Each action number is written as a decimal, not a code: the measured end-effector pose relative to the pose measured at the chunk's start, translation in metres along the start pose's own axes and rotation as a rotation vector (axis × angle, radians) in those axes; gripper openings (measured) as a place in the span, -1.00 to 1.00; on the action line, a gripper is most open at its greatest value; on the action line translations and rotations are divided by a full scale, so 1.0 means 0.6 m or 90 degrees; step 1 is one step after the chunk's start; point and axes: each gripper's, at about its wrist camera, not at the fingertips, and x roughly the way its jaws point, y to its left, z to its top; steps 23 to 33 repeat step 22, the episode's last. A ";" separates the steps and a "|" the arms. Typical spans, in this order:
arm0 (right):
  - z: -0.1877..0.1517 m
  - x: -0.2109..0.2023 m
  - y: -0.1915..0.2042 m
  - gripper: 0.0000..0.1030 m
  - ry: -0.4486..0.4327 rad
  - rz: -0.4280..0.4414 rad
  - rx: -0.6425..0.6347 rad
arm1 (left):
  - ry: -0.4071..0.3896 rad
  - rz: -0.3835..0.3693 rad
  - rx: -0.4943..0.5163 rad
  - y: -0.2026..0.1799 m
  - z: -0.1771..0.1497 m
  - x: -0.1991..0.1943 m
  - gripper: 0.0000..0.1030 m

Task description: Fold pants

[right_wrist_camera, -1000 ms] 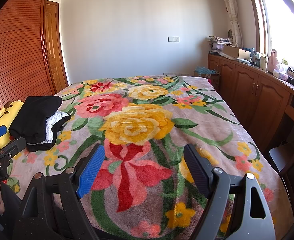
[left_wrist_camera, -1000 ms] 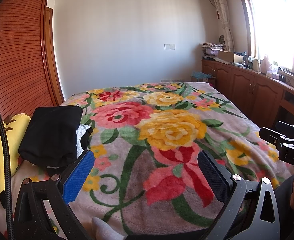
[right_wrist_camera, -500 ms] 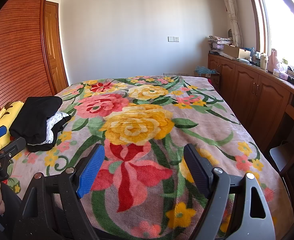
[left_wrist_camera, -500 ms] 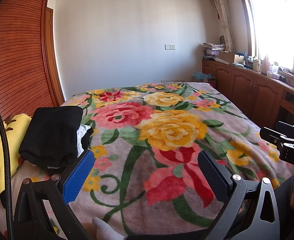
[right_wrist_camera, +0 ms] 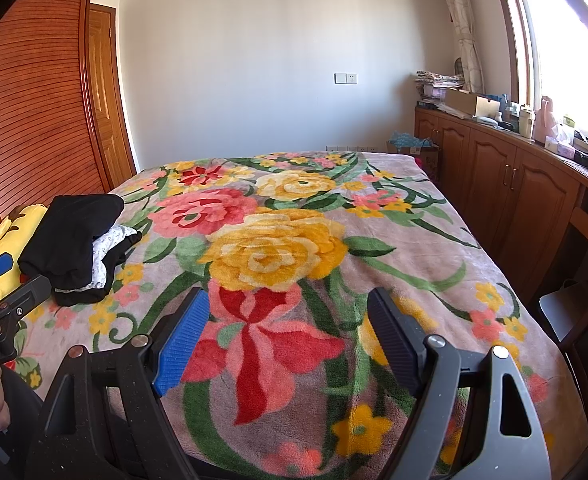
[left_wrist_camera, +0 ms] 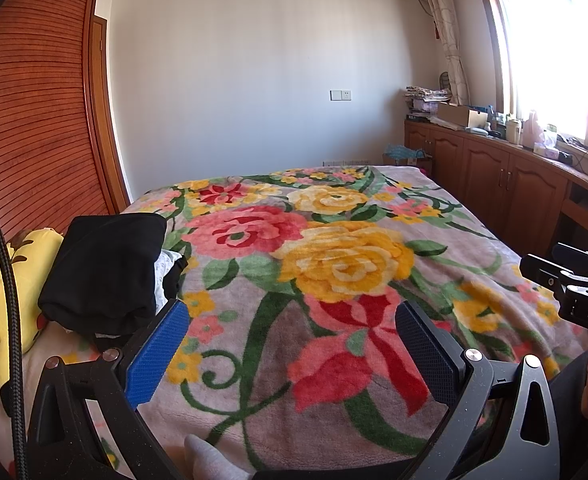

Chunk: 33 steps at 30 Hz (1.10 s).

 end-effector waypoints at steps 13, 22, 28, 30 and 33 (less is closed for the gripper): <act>-0.001 -0.001 -0.002 0.59 0.000 0.000 0.001 | -0.001 -0.001 0.000 0.001 0.000 -0.001 0.99; -0.002 -0.001 -0.001 0.59 -0.001 0.000 0.002 | -0.002 -0.001 0.001 0.002 0.000 -0.001 0.99; -0.002 -0.001 -0.001 0.59 -0.001 0.000 0.002 | -0.002 -0.001 0.001 0.002 0.000 -0.001 0.99; -0.002 -0.001 -0.001 0.59 -0.001 0.000 0.002 | -0.002 -0.001 0.001 0.002 0.000 -0.001 0.99; -0.002 -0.001 -0.001 0.59 -0.001 0.000 0.002 | -0.002 -0.001 0.001 0.002 0.000 -0.001 0.99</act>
